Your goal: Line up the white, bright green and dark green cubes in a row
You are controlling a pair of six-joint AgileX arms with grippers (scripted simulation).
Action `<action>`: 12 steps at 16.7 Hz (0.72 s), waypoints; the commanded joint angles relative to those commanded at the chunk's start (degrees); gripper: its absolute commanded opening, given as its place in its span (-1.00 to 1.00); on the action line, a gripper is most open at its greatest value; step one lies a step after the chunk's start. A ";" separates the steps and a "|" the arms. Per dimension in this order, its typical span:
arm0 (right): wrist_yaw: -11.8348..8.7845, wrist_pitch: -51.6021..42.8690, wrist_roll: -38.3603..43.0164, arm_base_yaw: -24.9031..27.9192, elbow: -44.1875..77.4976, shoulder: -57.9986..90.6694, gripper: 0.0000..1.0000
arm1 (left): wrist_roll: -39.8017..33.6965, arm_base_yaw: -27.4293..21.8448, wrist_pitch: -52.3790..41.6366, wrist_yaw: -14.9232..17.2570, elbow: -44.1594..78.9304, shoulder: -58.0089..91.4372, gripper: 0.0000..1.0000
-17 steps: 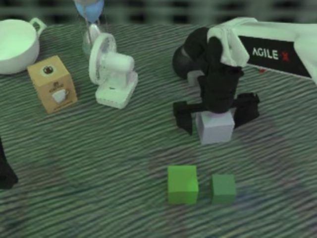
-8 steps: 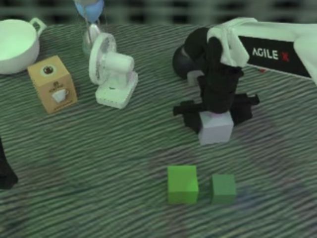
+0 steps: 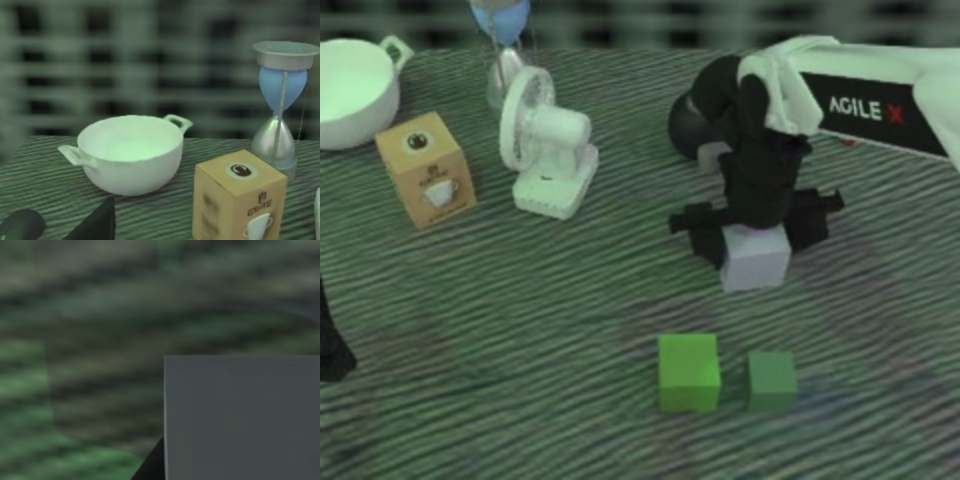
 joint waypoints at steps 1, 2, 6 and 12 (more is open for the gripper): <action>0.00 0.00 0.00 0.00 0.00 0.00 -1.00 | 0.00 0.00 0.00 0.00 0.00 0.00 1.00; 0.00 0.00 0.00 0.00 0.00 0.00 -1.00 | 0.00 0.00 0.00 0.00 0.00 0.00 1.00; 0.19 -0.37 -0.04 -0.15 0.27 -0.63 -1.00 | 0.00 0.00 0.00 0.00 0.00 0.00 1.00; 0.19 -11.20 -0.04 0.23 7.71 -3.41 -1.00 | 0.00 0.00 0.00 0.00 0.00 0.00 1.00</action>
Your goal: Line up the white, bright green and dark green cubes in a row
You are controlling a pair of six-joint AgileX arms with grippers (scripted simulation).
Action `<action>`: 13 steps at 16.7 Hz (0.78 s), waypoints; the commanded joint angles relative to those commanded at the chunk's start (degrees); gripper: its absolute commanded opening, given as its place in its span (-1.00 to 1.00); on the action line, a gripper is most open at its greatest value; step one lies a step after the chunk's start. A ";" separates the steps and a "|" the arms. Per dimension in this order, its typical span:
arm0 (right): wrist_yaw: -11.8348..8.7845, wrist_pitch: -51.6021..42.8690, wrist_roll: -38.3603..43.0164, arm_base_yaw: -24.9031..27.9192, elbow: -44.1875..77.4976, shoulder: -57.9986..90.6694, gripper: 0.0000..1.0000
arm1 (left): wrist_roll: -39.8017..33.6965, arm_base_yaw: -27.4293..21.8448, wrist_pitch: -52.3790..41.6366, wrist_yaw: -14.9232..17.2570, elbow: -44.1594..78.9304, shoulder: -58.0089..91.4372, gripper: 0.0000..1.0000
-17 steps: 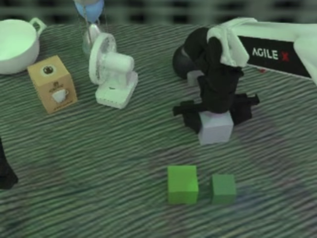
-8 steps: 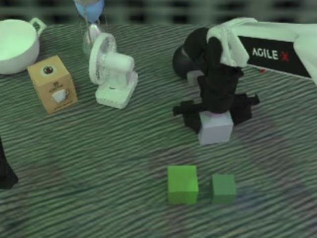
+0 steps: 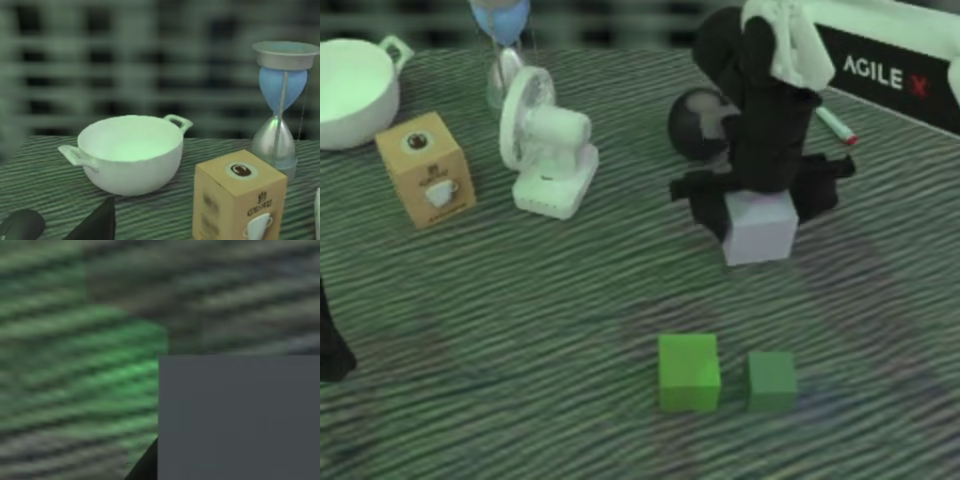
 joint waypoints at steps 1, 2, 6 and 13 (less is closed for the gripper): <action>-0.04 -1.34 -0.03 0.06 1.05 -0.54 -1.00 | 0.00 0.00 0.00 0.00 0.00 0.00 1.00; -0.06 -2.06 -0.07 0.08 1.65 -0.92 -1.00 | 0.00 0.00 0.00 0.00 0.00 0.00 1.00; -0.07 -2.06 0.02 -0.23 1.67 -0.82 -1.00 | 0.00 0.00 0.00 0.00 0.00 0.00 1.00; 0.18 -5.48 13.43 10.41 6.84 1.55 -1.00 | 0.00 0.00 0.00 0.00 0.00 0.00 1.00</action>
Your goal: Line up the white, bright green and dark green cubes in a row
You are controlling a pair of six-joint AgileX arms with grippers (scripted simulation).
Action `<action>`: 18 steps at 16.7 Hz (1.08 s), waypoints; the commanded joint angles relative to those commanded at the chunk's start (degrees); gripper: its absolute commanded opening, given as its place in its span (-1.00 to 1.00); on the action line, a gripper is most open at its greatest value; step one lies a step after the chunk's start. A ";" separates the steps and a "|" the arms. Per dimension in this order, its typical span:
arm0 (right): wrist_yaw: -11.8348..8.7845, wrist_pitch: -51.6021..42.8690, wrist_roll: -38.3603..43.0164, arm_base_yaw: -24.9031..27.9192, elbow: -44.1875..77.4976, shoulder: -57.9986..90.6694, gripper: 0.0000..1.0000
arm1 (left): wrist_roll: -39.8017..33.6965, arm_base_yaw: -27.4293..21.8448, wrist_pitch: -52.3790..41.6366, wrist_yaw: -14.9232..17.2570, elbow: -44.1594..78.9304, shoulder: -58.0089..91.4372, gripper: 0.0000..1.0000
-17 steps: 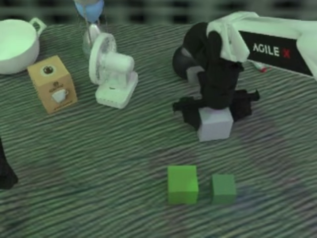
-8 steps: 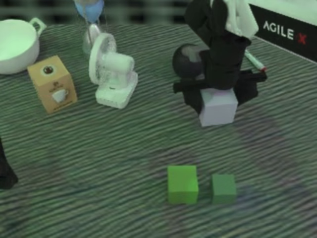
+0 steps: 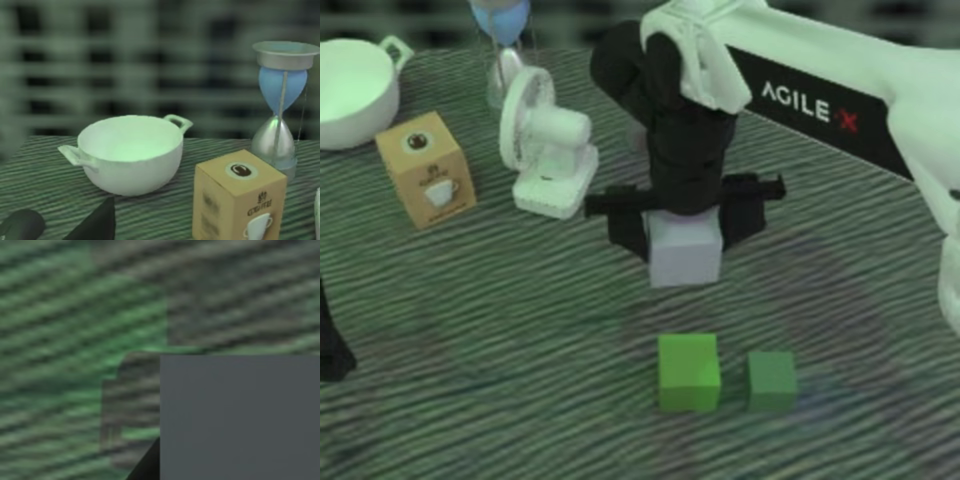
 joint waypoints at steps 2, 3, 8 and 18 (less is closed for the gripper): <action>0.02 -1.64 8.22 5.51 2.16 0.86 -1.00 | 0.00 0.00 0.00 0.00 0.00 0.00 1.00; 0.01 -2.43 12.12 8.22 3.21 1.24 -1.00 | 0.00 0.00 0.00 0.00 0.00 0.00 1.00; 0.07 -4.48 23.15 17.49 6.45 1.51 -1.00 | 0.00 0.00 0.00 0.00 0.00 0.00 1.00; 0.16 4.51 23.61 17.77 -0.98 2.68 -1.00 | 0.00 0.00 0.00 0.00 0.00 0.00 1.00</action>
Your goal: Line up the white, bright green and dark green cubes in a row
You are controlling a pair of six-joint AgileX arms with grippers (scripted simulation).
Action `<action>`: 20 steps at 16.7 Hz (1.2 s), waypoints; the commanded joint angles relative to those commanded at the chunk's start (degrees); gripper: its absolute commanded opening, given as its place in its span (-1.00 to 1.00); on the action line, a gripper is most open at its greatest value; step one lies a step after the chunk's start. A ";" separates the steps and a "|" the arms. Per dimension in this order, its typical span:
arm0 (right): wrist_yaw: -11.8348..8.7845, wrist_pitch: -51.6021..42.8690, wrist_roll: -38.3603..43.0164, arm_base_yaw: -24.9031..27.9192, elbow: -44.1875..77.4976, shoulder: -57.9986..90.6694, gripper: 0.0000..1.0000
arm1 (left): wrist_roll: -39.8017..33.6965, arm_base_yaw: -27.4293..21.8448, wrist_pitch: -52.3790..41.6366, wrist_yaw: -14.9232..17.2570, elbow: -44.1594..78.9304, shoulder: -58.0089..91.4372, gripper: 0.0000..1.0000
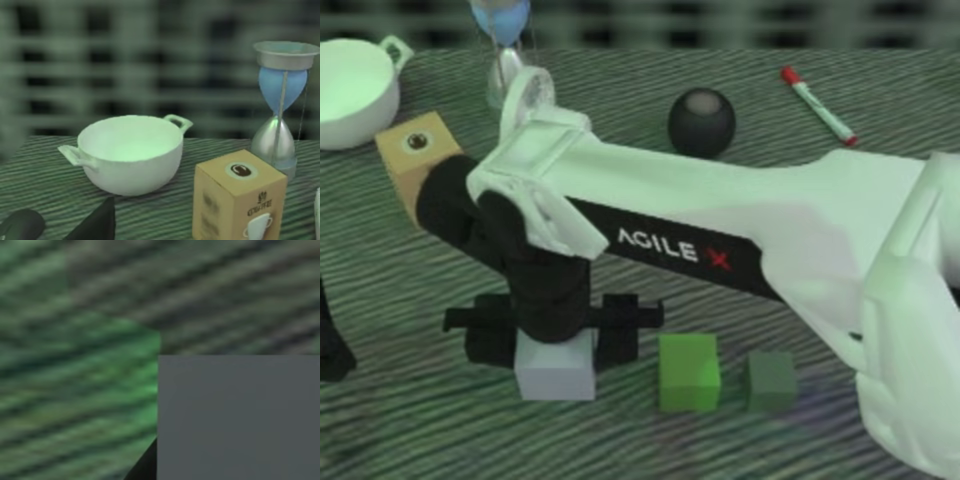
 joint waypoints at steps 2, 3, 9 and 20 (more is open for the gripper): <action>-0.05 3.78 0.02 0.10 -3.21 0.59 -1.00 | 0.00 0.00 0.00 0.00 0.00 0.00 1.00; -0.05 4.78 0.03 0.16 -4.15 0.82 -1.00 | 0.00 0.00 0.00 0.00 0.00 0.00 1.00; -0.05 5.16 0.05 0.19 -4.52 0.94 -0.70 | 0.00 0.00 0.00 0.00 0.00 0.00 1.00; -0.05 5.16 0.05 0.19 -4.52 0.94 0.96 | 0.00 0.00 0.00 0.00 0.00 0.00 1.00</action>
